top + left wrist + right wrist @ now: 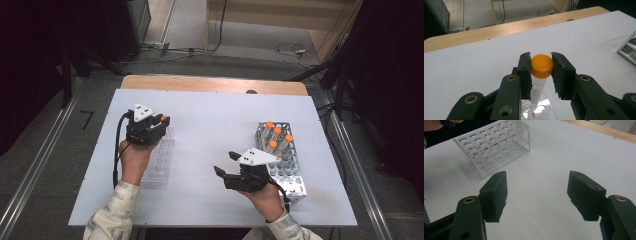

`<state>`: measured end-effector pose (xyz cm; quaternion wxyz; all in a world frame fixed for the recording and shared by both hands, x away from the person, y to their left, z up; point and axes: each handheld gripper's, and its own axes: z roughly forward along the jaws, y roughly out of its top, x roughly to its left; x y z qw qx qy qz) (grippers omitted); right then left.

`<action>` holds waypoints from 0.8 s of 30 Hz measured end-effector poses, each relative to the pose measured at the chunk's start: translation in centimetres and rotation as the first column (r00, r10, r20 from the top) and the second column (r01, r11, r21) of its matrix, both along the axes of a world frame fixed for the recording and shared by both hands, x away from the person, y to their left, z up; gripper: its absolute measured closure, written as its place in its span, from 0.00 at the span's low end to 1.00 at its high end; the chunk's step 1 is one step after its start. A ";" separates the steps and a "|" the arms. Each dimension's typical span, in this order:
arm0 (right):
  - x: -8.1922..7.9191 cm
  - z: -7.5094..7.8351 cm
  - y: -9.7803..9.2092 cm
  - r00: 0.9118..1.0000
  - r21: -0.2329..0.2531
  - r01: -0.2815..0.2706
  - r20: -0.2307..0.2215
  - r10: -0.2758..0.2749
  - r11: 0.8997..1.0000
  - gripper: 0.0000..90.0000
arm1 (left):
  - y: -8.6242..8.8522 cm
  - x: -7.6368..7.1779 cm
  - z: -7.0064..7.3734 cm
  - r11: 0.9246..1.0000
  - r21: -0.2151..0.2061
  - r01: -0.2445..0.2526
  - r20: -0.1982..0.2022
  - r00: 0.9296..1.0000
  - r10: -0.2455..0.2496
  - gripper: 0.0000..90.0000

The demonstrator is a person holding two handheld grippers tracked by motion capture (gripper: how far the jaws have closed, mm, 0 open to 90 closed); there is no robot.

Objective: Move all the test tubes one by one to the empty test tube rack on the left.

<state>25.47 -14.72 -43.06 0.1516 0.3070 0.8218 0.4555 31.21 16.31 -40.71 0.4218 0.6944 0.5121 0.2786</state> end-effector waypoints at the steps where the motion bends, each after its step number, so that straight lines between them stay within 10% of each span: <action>1: 0.0 0.0 0.0 1.000 0.000 0.000 -0.001 0.000 1.000 0.34 | 0.0 0.0 -0.1 1.000 0.002 -0.002 -0.001 1.000 0.002 0.78; 24: 0.0 0.0 -0.1 1.000 -0.002 0.000 0.002 0.000 1.000 0.34 | -0.1 0.2 -1.3 1.000 -0.003 0.000 -0.053 0.999 0.000 0.68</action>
